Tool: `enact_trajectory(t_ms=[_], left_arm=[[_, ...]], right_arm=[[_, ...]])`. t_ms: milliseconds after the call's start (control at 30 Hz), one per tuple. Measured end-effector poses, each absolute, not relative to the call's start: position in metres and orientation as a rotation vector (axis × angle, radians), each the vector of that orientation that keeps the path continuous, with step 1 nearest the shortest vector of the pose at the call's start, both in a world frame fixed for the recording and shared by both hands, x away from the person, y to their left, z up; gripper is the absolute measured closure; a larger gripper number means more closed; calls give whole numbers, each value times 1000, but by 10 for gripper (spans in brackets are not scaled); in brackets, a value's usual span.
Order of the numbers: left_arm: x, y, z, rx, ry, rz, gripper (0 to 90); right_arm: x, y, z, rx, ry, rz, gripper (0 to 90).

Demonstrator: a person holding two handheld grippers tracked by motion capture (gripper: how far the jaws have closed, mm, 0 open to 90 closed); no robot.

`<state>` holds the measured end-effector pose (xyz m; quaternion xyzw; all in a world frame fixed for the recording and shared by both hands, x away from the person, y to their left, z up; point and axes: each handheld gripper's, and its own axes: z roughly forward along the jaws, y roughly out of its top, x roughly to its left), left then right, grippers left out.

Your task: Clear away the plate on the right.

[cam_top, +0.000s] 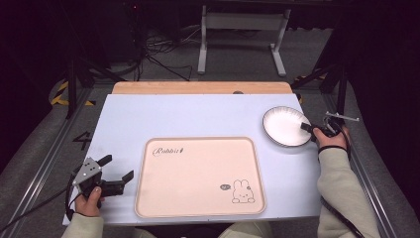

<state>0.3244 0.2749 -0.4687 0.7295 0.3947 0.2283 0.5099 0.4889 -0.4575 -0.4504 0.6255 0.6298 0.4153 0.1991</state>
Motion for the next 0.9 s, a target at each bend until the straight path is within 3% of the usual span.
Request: enact_trajectory(t_ms=[233,467,900], left_arm=[[324,274,-469,1759,948,553,9],[324,273,-469,1764,950,557,9],[324,273,-469,1765,951,558,9]], right_arm=[[490,-458,-452,1825,1743,1156,714],[491,-457,-454,1890,1699,1187,712],[488,-461,-453,1987,1623,1243,791]])
